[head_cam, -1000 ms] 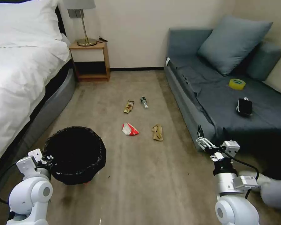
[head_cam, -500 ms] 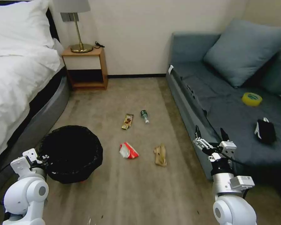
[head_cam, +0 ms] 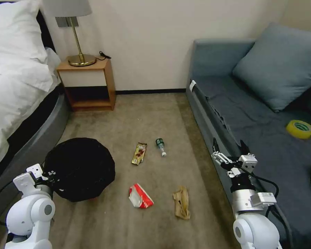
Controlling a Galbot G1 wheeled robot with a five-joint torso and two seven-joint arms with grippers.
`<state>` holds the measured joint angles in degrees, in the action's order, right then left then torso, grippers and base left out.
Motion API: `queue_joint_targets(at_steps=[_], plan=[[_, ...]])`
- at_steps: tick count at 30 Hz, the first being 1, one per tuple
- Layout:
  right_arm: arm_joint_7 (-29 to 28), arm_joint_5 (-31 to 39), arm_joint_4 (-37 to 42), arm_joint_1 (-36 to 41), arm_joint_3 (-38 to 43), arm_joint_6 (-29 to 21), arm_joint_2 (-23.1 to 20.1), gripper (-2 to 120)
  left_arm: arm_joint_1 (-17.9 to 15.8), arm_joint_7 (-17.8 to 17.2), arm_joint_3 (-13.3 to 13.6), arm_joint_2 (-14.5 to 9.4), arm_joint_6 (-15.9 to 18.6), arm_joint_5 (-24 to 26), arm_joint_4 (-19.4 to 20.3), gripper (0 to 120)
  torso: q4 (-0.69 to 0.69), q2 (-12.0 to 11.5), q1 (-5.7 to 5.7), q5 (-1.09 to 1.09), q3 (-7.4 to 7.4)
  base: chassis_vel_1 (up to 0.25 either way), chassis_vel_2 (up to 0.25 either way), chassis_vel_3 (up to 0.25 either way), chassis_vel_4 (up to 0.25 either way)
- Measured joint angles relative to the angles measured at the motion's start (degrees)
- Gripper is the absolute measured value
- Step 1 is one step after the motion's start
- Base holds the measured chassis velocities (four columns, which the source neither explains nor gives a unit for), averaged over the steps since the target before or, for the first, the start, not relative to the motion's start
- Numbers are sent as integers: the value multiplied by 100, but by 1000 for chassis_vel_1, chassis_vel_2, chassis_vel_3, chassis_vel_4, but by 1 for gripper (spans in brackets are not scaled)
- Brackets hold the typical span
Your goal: Pick up the trash bin, then pick up the garbage on the floor and place it into the trash bin.
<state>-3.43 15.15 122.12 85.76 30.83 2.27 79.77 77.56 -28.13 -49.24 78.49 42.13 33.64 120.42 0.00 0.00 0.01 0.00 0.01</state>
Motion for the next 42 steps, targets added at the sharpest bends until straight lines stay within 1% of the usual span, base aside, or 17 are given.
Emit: queue_joint_targets(at_steps=[3, 4, 7, 8, 9, 11, 12, 14, 15, 19, 21, 23, 28, 31, 32, 37, 42], plan=[[-520, 646, 120, -74, -332, -820, -299, 100, -83, 32, 99, -32, 0, -23, 48, 3, 1, 0, -1, 0, -1, 40, -38, -40, 48], [-520, 646, 120, -74, -332, -820, -299, 100, -83, 32, 99, -32, 0, -23, 48, 3, 1, 0, -1, 0, -1, 58, -62, -59, 72], [-1358, 1762, 184, -237, -804, -2113, -791, 100, -166, 143, 206, -80, 1, -50, 128, 3, -2, 1, -1, 0, -1, 31, -42, -40, 38], [-1523, 1962, 148, -297, -897, -2335, -894, 100, -163, 168, 204, -80, 1, -54, 155, 3, -2, 0, -1, 1, -1, 0, 0, 0, 0], [-1523, 1962, 148, -297, -897, -2335, -894, 100, -163, 168, 204, -80, 1, -54, 155, 3, -2, 0, -1, 1, -1, 0, 0, 0, 0], [-1881, 2383, 57, -423, -1115, -2726, -1129, 100, -143, 222, 176, -80, 1, -67, 211, 3, -2, 0, -1, 1, -1, 0, 0, 0, 0], [-2191, 2869, -83, -572, -1365, -3130, -1472, 100, -121, 279, 116, -94, 1, -96, 263, 3, 0, 0, -1, 2, -1, 0, 0, 0, 0], [-2519, 3485, -289, -818, -1747, -3442, -1948, 100, -115, 328, 33, -103, -6, -125, 308, 3, 0, 0, 0, 0, -1, 0, 0, 0, 0], [-2519, 3485, -289, -818, -1747, -3442, -1948, 100, -115, 328, 33, -103, -6, -125, 308, 3, 0, 0, 0, 0, -1, 0, 0, 0, 0], [-2869, 4235, -803, -1387, -2448, -3685, -2464, 100, -115, 401, -46, -82, -37, -128, 348, 3, -1, 0, -1, 1, -1, 0, 0, 0, 0], [-2928, 4355, -919, -1517, -2583, -3706, -2506, 100, -120, 408, -50, -73, -43, -130, 339, 3, 0, 0, -1, 0, -1, 0, 0, 0, 0], [-3105, 4595, -1279, -1912, -2966, -3718, -2545, 100, -137, 422, -57, -51, -74, -165, 257, 3, 0, 0, 0, 0, -1, 0, 0, 0, 0], [-3147, 4639, -1791, -2379, -3459, -3592, -2481, 100, -135, 433, -63, -24, -98, -203, 212, 3, 0, 0, -1, -1, 0, 0, 0, 0, 0], [-3163, 4564, -2434, -2792, -3925, -3453, -2335, 100, -123, 440, -84, 5, -116, -229, 191, 3, 0, 0, -1, 0, 0, 0, 0, 0, 0], [-3163, 4564, -2434, -2792, -3925, -3453, -2335, 100, -123, 440, -84, 5, -116, -229, 191, 3, 0, 0, -1, 0, 0, 0, 0, 0, 0], [-3157, 4524, -3273, -3193, -4400, -3441, -2221, 100, -95, 442, -84, 40, -142, -284, 172, 3, 0, 0, -1, 0, 0, 0, 0, 0, 0], [-3093, 4502, -3751, -3374, -4595, -3424, -2143, 100, -86, 441, -93, 41, -149, -300, 148, 3, 0, 0, -1, 0, 0, 0, 0, 0, 0]])
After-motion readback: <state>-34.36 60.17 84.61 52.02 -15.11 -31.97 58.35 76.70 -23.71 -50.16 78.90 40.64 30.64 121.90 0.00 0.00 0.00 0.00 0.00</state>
